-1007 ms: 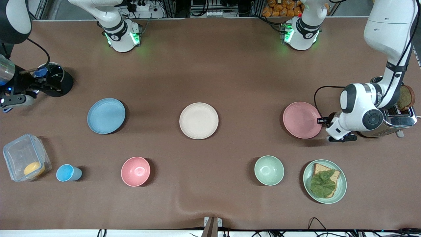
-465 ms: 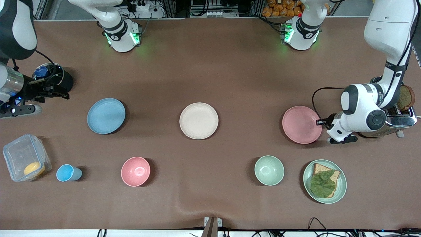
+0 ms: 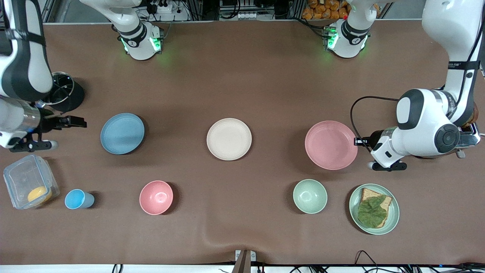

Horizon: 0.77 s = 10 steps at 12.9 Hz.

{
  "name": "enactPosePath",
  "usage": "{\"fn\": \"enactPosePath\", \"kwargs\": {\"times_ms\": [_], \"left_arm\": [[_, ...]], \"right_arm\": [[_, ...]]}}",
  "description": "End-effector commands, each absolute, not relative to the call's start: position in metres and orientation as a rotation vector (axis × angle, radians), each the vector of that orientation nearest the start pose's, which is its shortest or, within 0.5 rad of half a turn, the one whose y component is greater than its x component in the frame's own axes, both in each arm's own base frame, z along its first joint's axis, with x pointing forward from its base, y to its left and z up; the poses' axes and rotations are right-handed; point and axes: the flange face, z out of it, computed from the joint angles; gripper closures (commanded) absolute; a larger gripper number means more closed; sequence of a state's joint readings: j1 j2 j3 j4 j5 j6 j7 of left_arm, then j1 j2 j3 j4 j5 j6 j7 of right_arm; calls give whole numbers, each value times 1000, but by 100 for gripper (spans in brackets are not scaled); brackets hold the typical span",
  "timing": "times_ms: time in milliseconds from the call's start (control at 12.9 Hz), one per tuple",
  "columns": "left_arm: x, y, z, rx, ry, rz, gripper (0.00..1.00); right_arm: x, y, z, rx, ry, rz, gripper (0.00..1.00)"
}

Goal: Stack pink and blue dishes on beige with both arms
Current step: 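Carry the pink plate with the left gripper while the right gripper reaches the blue plate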

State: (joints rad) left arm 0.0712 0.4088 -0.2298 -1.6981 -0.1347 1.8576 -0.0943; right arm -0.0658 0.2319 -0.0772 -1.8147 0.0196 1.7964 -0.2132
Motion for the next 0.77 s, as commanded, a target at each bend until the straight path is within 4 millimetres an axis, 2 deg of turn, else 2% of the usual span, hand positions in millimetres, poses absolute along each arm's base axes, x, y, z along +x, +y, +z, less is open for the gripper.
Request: {"fn": "enactPosePath", "kwargs": {"times_ms": [0,155,310,465,542,620,697], "left_arm": [[621,-176,373,-3313,-37,459,100],[604,-236,378,-3303,-45,483,100],[589,-305,369,-3312,-90,495,100],[580,-356,340,-3328,-136,491,100],[571,-385,326,-3338,-197,463,100],[557,-416,310,-3343,-217,443,100],[549,-431,294,-3346,-227,448,100]], "right_arm": [[572,-92,337,-3060,-51,338,0],[568,-104,291,-3057,-14,340,0],[569,-122,243,-3048,-61,337,0],[564,-144,204,-3022,-46,340,0],[563,-144,197,-2999,-41,340,4],[562,-144,194,-2991,-48,342,22],[562,-142,193,-2989,-51,346,40]]}}
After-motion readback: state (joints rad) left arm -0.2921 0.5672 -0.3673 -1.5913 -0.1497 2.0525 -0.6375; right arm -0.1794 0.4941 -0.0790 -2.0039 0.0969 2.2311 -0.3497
